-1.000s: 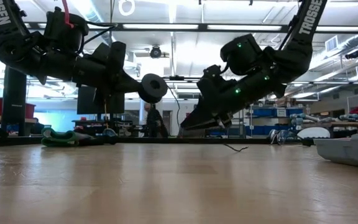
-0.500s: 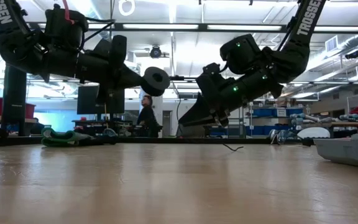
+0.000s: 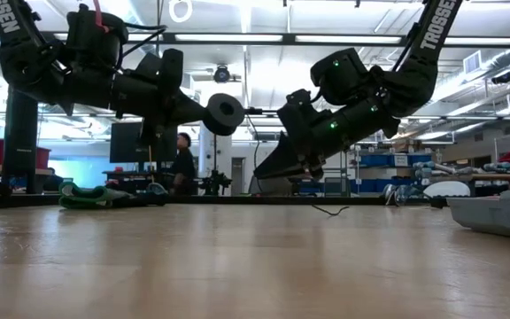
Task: Coil cords
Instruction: Coil the black wire
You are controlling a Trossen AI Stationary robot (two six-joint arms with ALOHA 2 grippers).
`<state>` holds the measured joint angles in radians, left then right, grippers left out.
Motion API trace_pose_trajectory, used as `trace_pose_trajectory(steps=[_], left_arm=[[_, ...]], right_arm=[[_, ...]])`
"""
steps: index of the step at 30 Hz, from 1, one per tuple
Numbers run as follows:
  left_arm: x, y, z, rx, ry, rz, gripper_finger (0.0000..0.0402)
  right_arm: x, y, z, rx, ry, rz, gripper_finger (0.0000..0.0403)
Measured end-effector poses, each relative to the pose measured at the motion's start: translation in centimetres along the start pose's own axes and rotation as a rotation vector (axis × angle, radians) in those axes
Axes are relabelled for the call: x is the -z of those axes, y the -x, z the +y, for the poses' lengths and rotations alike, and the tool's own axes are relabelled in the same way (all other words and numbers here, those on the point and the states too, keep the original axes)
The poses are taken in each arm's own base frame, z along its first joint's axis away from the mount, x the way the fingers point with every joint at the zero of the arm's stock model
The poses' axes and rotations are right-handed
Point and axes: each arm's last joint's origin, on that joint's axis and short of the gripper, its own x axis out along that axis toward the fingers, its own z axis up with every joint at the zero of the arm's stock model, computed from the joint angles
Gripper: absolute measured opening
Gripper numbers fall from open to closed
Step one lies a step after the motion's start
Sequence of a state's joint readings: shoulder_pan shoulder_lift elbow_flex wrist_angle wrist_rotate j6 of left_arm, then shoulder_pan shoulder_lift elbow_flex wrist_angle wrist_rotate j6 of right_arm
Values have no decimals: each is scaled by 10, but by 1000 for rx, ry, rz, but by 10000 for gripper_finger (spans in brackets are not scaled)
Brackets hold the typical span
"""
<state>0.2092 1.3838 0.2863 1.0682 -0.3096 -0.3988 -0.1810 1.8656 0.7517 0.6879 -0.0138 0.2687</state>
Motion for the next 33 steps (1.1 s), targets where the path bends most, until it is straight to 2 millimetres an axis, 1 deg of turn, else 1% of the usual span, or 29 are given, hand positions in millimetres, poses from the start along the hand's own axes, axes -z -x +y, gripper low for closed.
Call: trace_pose_trajectory(steps=[5, 10, 13, 16, 20, 24, 27, 30, 33], left_arm=[[0, 0, 0, 2, 1, -4, 0], [-1, 0, 0, -6, 1, -7, 0], [-1, 0, 0, -12, 0, -9, 0], [0, 0, 1, -21, -1, -11, 0], [0, 0, 1, -26, 5, -11, 0], [0, 0, 1, -29, 6, -6, 0], [3, 0, 2, -48, -2, 15, 0], [7, 0, 5, -98, -21, 56, 0], [12, 1, 8, -140, -35, 99, 0]], right_arm=[[1, 0, -1, 16, 0, 4, 56], [1, 0, -1, 18, 39, 5, 7], [-1, -1, 0, 20, 40, 11, 3], [-8, -7, 3, 32, 46, 65, 2], [-10, -26, 4, 50, 53, 161, 1], [-18, -54, 9, -33, 50, 180, 1], [-27, -69, 15, -73, 74, 198, 1], [-42, -75, 24, -97, 120, 194, 1], [-57, -72, 30, -110, 162, 180, 0]])
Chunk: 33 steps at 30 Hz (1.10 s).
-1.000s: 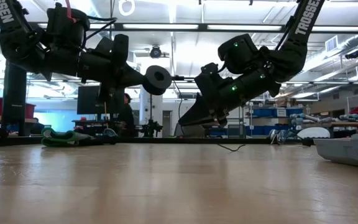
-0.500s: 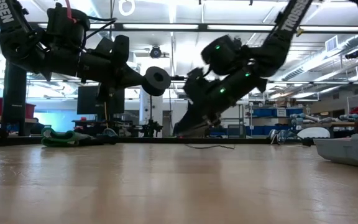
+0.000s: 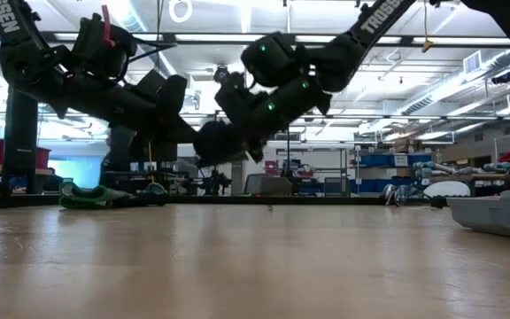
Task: Coil cords
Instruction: Coil the black wire
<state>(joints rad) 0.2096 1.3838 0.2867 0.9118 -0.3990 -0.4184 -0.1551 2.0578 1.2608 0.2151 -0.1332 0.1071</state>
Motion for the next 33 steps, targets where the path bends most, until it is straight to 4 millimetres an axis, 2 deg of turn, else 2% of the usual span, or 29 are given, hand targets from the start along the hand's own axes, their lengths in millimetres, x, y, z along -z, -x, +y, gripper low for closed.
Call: trace_pose_trajectory(steps=[6, 18, 26, 33], left_arm=[[5, 0, 2, -23, -18, 49, 0], [-5, 0, -2, 34, 65, -43, 0], [-5, 0, -2, 36, 66, -40, 0], [0, 0, 0, 16, 35, 7, 0]], right_arm=[[-23, 9, 1, -23, 52, -39, 0], [-16, 6, -5, 23, 36, 47, 0], [-28, 7, -7, 74, 53, -81, 0], [-31, 7, -8, 72, 33, -119, 0]])
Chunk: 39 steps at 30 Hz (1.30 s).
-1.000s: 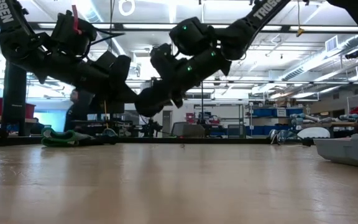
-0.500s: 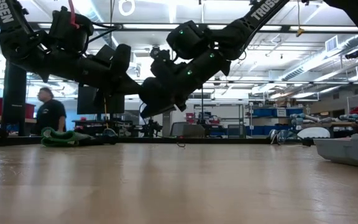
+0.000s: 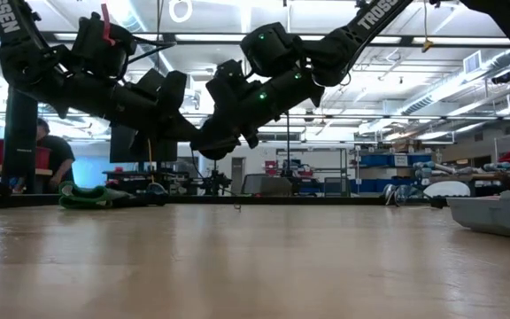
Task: Coil cords
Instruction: Coil the black wire
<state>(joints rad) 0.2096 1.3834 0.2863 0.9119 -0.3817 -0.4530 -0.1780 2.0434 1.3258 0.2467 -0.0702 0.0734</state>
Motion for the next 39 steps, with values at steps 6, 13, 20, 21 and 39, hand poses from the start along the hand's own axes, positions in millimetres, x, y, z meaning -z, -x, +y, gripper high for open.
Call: trace_pose_trajectory(steps=[6, 13, 20, 21, 39], left_arm=[[0, 0, 0, -3, -1, 1, 0], [-5, 0, -3, 27, 22, -53, 0], [-6, 0, -2, 18, 12, -57, 0], [-5, 0, -2, 16, 1, -57, 0], [-1, 2, 3, -62, -22, -52, 0]], right_arm=[[1, 0, -3, 4, -7, 8, 0], [11, 1, -4, 16, -15, 110, 0], [20, 2, -4, 16, -4, 206, 18], [22, 3, -4, 17, -5, 229, 22], [33, 61, -5, 176, 53, 526, 48]])
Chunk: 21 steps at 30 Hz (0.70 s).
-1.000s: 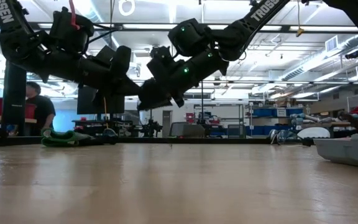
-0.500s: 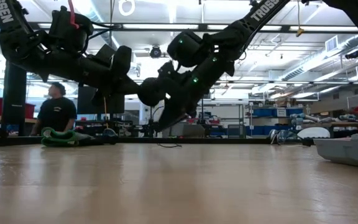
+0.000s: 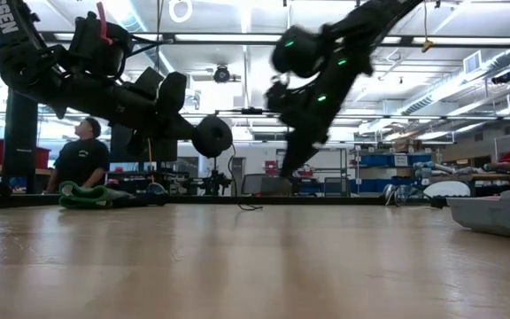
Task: Coil cords
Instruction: Coil the black wire
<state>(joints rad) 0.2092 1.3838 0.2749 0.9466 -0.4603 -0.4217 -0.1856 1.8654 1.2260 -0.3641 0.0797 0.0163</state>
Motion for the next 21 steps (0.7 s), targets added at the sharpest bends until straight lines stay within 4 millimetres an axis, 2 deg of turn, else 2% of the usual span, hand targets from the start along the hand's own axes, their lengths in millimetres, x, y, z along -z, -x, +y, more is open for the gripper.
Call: trace_pose_trajectory(steps=[6, 10, 13, 16, 18, 21], left_arm=[[0, 0, 0, 9, 2, 0, 0], [0, 0, -1, 16, -25, 2, 0], [-1, 0, -1, 20, -25, -2, 0], [-3, 0, -2, 30, -39, -23, 0], [-5, 0, -3, 38, -51, -44, 0], [-7, 0, -3, 44, -47, -59, 0]], right_arm=[[44, 53, -9, 161, -110, -77, 46], [81, 70, -9, 176, -243, -237, 46], [102, 64, -9, 119, -392, -457, 45], [114, 52, -8, 51, -485, -703, 45], [118, 44, -8, 25, -501, -811, 45], [115, 26, -6, 17, -494, -867, 45]])
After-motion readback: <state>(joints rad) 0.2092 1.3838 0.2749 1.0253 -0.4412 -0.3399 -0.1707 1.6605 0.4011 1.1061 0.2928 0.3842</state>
